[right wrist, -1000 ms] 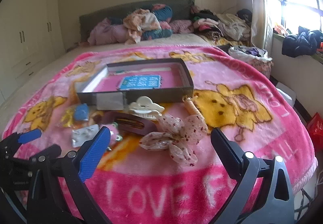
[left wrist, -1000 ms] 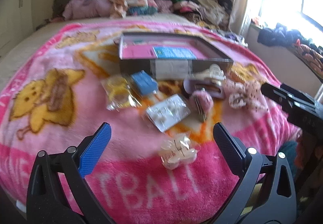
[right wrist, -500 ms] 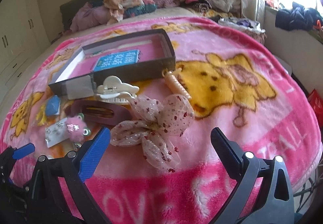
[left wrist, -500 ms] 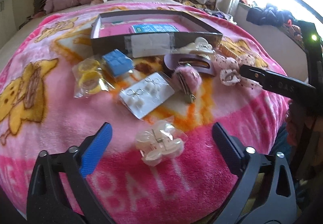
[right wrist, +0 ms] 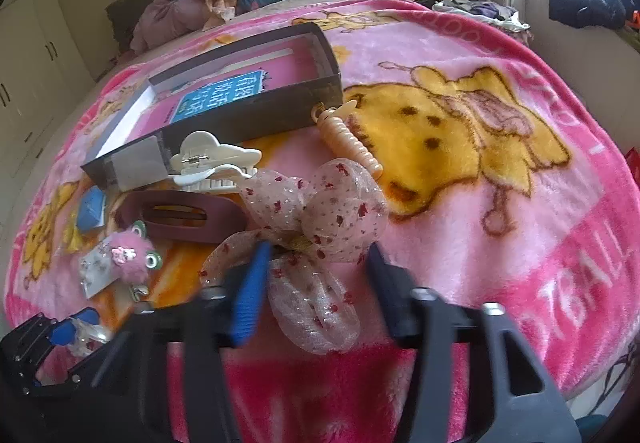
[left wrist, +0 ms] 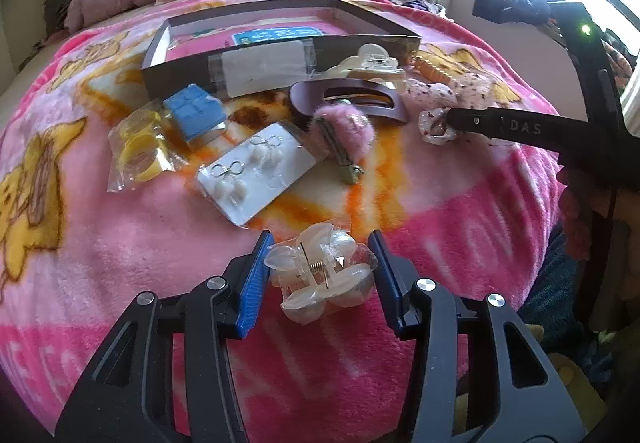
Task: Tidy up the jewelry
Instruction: 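Grasp the polka-dot fabric bow with the right tool while the left tool grasps the translucent white flower clip, then carry the bow and flower clip into the grey box and open both tools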
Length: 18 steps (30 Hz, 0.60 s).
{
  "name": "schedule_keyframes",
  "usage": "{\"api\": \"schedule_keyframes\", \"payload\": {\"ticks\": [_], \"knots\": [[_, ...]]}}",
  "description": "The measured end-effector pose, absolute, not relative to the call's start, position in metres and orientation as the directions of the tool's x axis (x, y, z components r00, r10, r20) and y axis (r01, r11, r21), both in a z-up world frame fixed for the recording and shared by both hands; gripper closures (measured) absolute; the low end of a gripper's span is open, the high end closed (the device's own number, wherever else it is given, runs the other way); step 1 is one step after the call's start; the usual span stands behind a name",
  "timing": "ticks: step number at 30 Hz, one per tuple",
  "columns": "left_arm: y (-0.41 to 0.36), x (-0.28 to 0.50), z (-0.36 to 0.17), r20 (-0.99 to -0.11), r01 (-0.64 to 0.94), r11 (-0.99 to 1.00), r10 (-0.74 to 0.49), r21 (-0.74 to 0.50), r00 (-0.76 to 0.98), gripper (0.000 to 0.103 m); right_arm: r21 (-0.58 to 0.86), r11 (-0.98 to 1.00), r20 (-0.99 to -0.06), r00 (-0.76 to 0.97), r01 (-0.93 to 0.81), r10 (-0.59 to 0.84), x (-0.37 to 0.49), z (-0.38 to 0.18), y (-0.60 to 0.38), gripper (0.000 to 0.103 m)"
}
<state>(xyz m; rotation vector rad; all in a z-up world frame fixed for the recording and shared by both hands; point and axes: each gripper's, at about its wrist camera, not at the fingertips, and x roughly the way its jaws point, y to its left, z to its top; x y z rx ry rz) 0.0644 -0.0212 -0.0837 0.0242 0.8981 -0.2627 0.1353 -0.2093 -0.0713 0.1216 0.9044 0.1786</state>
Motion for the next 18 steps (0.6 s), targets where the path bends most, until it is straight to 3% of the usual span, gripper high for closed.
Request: {"api": "schedule_keyframes", "payload": {"ticks": [3, 5, 18], "knots": [[-0.026, 0.062, -0.081, -0.767, 0.254, 0.963, -0.227, -0.087, 0.601, 0.064, 0.196, 0.973, -0.755, 0.614, -0.120, 0.228, 0.131, -0.068, -0.211, 0.088], [-0.028, 0.062, -0.079, -0.760, 0.263, 0.961, -0.237, -0.090, 0.605, 0.064, 0.208, 0.970, -0.746, 0.621, -0.125, 0.240, 0.128, -0.065, -0.212, 0.090], [-0.037, 0.084, -0.053, -0.709, 0.280, 0.953, -0.276, -0.115, 0.648, 0.064, 0.259, 0.959, -0.669, 0.694, -0.118, 0.266, 0.114, -0.030, -0.236, 0.092]]}}
